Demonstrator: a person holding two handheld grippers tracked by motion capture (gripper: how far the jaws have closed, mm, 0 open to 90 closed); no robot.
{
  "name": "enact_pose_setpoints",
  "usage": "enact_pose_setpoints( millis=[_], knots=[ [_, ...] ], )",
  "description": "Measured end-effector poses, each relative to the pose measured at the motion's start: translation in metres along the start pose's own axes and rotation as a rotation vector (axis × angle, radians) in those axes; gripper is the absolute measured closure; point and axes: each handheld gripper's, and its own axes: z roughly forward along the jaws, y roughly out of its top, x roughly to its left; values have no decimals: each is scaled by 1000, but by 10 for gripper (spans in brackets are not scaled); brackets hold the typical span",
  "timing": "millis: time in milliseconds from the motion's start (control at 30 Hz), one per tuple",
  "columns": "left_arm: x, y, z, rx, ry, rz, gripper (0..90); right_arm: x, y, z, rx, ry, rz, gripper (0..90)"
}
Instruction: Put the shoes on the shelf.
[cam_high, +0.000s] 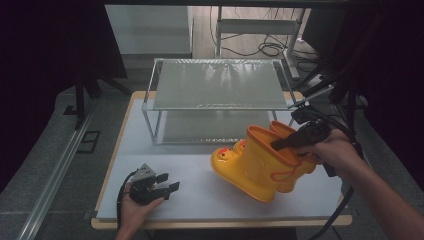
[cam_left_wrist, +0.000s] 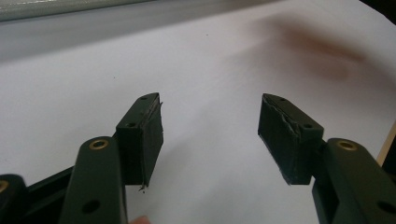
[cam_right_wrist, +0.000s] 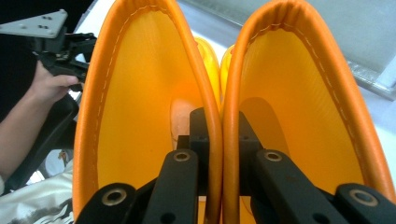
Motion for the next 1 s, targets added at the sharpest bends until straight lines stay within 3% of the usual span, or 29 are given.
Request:
enact_pose_setpoints(
  millis=[200, 600, 767, 1000],
  knots=[
    [0, 0, 1, 1, 1, -1, 400, 2, 0, -11, -21, -2, -1, 826],
    [1, 0, 0, -1, 2, -2, 400, 4, 6, -14, -23, 0, -16, 825],
    [1, 0, 0, -1, 1, -4, 400, 6, 9, -23, -50, 30, 2, 826],
    [1, 0, -1, -3, 1, -5, 400, 11, 15, -48, -143, 101, 17, 826]
  ],
)
